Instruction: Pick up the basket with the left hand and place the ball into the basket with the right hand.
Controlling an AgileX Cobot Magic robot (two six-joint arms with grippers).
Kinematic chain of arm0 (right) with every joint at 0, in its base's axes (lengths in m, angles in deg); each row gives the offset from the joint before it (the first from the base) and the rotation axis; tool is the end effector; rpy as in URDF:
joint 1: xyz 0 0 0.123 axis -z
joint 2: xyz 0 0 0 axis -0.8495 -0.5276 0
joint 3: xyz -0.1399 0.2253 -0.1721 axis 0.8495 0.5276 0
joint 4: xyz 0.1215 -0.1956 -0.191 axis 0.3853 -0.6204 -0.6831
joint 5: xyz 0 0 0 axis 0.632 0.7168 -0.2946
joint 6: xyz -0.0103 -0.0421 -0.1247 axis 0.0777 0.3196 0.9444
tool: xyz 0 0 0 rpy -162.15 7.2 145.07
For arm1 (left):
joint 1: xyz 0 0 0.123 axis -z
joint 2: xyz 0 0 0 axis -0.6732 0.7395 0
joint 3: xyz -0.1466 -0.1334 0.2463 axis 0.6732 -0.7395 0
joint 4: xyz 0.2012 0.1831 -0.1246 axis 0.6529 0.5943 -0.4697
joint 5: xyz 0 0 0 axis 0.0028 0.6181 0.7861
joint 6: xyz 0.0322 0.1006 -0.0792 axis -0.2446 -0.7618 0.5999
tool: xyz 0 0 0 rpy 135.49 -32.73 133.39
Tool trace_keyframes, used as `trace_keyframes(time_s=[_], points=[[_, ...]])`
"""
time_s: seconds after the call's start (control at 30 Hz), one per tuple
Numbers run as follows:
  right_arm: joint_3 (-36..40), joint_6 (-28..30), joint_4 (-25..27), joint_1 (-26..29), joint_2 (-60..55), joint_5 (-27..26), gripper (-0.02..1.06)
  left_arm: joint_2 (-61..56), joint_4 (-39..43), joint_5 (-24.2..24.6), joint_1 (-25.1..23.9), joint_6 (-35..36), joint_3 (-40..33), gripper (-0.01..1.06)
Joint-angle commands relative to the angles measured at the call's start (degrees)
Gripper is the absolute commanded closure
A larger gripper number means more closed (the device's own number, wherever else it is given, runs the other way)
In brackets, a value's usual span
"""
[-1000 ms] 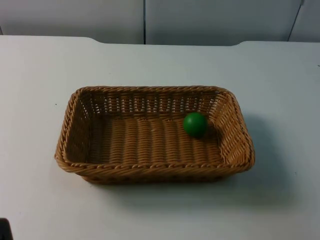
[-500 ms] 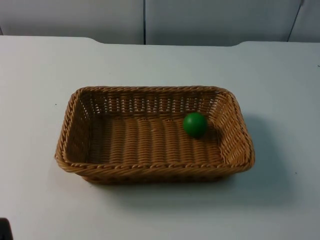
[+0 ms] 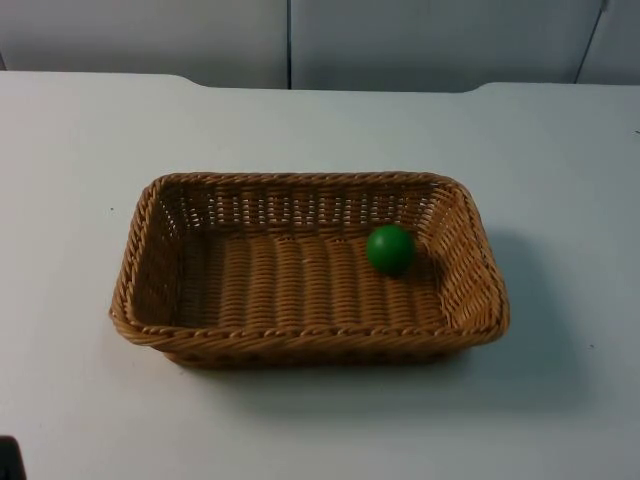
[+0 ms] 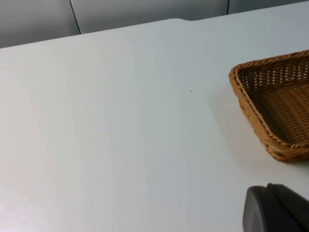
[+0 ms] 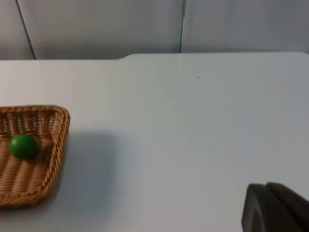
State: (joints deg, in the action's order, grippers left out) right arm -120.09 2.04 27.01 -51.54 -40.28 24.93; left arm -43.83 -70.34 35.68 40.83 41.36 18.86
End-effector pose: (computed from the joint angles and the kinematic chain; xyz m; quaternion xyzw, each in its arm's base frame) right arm 0.0363 0.0024 0.3029 0.0024 0.8373 -0.0323 0.5458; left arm 0.0387 -0.0141 0.2875 0.0813 0.8497 -0.0040 0.5209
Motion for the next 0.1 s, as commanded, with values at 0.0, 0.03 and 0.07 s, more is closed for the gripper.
trace_keyframes(time_s=[0.0, 0.03, 0.07], points=[[1.6, 0.3, 0.2, 0.3, 0.3, -0.6, 1.05, -0.3, -0.2, -0.1, -0.1, 0.3, -0.1, 1.05], [1.7, 0.1, 0.2, 0.3, 0.3, 0.2, 1.05, -0.3, -0.2, -0.1, -0.1, 0.3, -0.1, 1.05], [2.0, 0.0, 0.2, 0.3, 0.3, 0.8, 1.05, -0.3, -0.1, -0.2, -0.1, 0.3, -0.1, 1.05]])
